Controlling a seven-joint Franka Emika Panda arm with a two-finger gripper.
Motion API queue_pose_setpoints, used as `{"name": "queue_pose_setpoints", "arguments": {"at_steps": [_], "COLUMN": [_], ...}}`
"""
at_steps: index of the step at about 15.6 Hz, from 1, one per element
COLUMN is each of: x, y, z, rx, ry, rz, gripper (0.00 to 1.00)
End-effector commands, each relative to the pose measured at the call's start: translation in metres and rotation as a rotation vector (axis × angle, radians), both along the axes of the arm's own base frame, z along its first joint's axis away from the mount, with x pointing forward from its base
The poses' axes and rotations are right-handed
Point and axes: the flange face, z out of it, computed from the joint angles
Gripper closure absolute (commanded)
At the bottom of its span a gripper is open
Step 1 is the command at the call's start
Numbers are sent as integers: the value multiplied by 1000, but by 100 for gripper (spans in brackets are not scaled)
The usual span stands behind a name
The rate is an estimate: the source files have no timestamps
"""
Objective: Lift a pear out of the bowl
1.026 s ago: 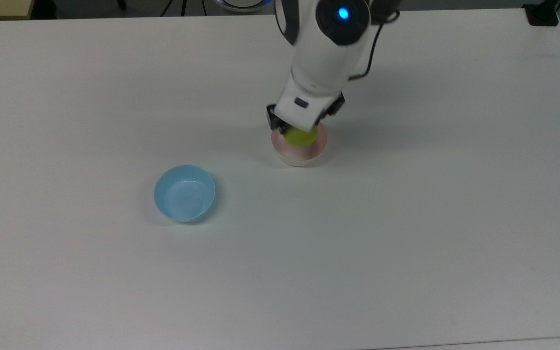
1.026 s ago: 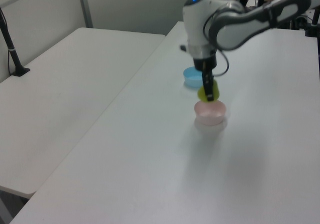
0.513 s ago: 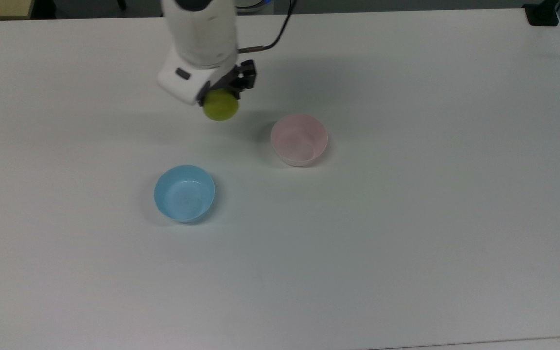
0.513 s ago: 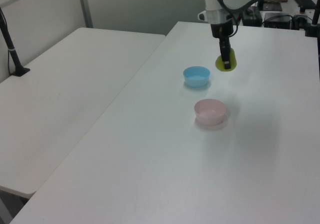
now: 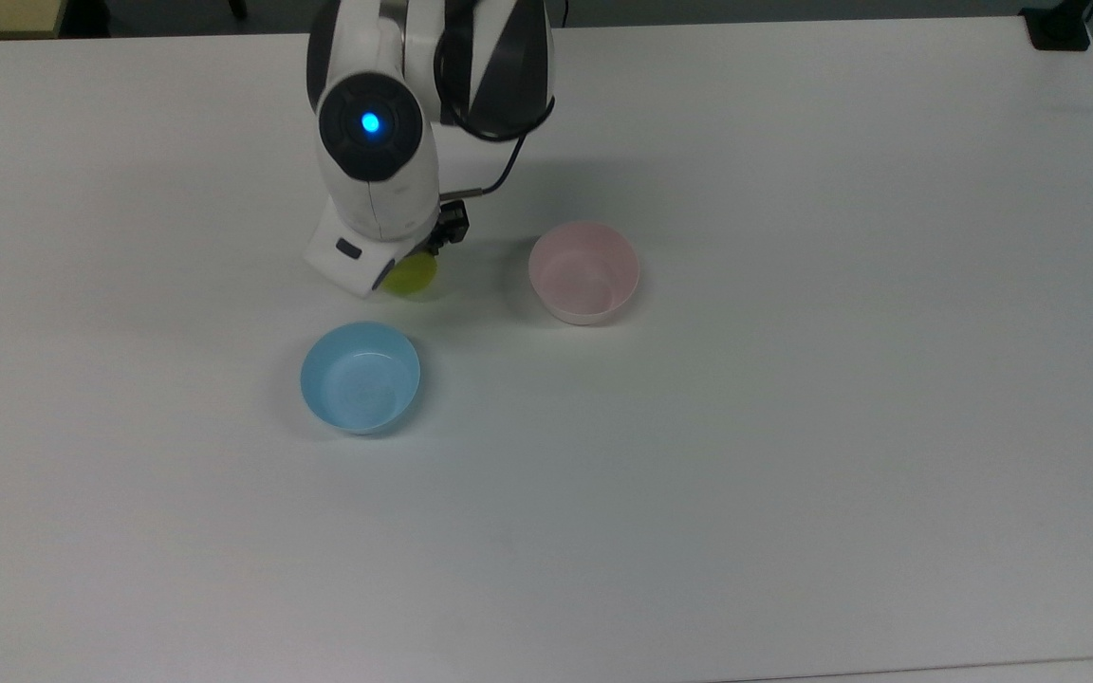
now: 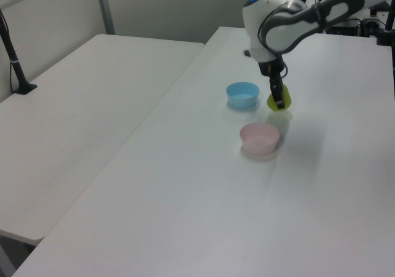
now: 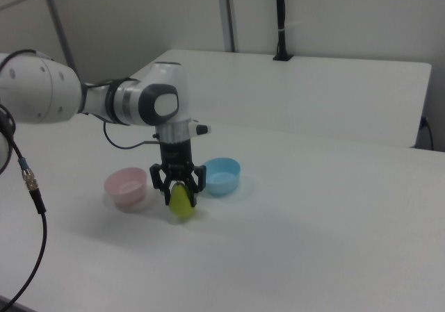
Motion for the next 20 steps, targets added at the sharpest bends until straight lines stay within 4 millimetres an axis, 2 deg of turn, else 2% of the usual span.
{"name": "queue_pose_setpoints", "arguments": {"at_steps": [1, 2, 3, 5, 6, 9, 10, 12, 16, 17, 20], "x": [3, 3, 3, 4, 3, -5, -12, -27, -60, -64, -66], "y": [2, 3, 3, 3, 3, 3, 3, -1, -14, -23, -30], "z": [-3, -3, -1, 17, 35, 105, 138, 176, 220, 227, 234], "rx": [-20, -20, -21, -21, -21, -17, -10, 15, 34, 35, 36], "ry": [-13, -13, -15, -43, -74, -196, -246, -292, -258, -267, -280], "rz": [19, 20, 16, 8, -9, -132, -187, -246, -298, -315, -329], "gripper": [36, 8, 0, 0, 0, 0, 0, 0, 0, 0, 0]}}
